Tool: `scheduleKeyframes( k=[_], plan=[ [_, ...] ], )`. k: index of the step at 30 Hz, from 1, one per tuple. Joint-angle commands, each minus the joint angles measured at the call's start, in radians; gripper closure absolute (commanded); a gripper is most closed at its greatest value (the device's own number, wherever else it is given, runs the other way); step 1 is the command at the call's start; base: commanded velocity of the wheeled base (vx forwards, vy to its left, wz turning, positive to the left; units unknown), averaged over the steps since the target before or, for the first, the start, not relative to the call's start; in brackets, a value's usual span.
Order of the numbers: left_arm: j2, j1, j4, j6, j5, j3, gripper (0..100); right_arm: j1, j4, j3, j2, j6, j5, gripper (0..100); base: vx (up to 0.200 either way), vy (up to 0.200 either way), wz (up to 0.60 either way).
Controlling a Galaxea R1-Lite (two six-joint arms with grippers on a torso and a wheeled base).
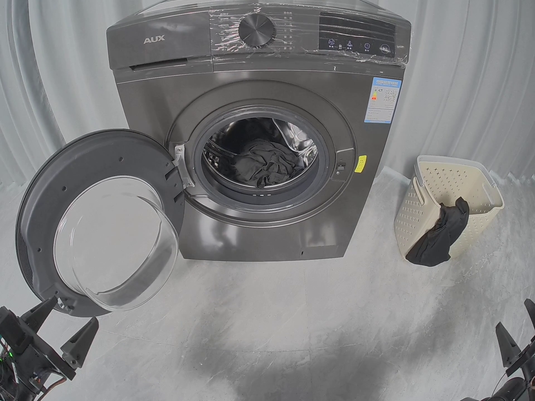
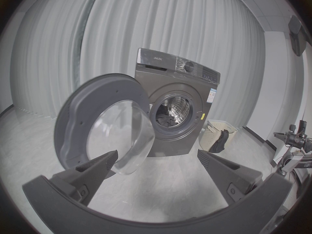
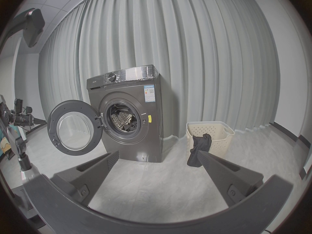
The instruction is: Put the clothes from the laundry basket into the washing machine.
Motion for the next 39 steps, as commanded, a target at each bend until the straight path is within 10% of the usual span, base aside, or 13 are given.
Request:
scheduleKeyframes(
  k=[1, 11, 13, 16, 22, 26, 31, 35, 39],
  plan=[
    [-0.208, 0.097, 0.101, -0.002, -0.009, 0.017, 0, -0.015, 0.087, 0.018, -0.137, 0.010, -0.010, 0, 0.000, 0.000, 0.00],
    [-0.385, 0.300, 0.232, 0.009, -0.188, 0.017, 0, -0.099, 0.092, 0.018, -0.155, -0.004, -0.077, 0, 0.000, 0.000, 0.00],
    [-0.507, 0.367, 0.339, 0.009, -0.314, 0.017, 0, -0.139, 0.254, 0.007, -0.210, -0.022, 0.012, 0, 0.000, 0.000, 0.00],
    [-0.584, 0.407, 0.454, 0.034, -0.434, 0.017, 0, -0.137, 0.213, 0.013, -0.210, -0.022, -0.004, 0, 0.000, 0.000, 0.00],
    [-0.573, 0.438, 0.462, 0.052, -0.389, 0.017, 0, -0.142, 0.198, 0.018, -0.210, -0.024, -0.019, 0, 0.000, 0.000, 0.00],
    [-0.622, 0.591, 0.466, 0.049, -0.414, 0.017, 0, -0.141, 0.195, 0.018, -0.210, -0.021, -0.021, 0, 0.000, 0.000, 0.00],
    [-0.662, 0.565, 0.466, 0.052, -0.419, 0.017, 0, -0.142, 0.195, 0.018, -0.210, -0.024, -0.019, 0, 0.000, 0.000, 0.00],
    [-0.665, 0.561, 0.525, 0.144, -0.277, 0.013, 0, -0.139, 0.196, 0.018, -0.210, -0.024, -0.019, 0, 0.000, 0.000, 0.00],
    [-0.665, 0.564, 0.549, 0.175, -0.356, 0.010, 0, -0.139, 0.195, 0.018, -0.210, -0.024, -0.019, 0, 0.000, 0.000, 0.00]
  ],
)
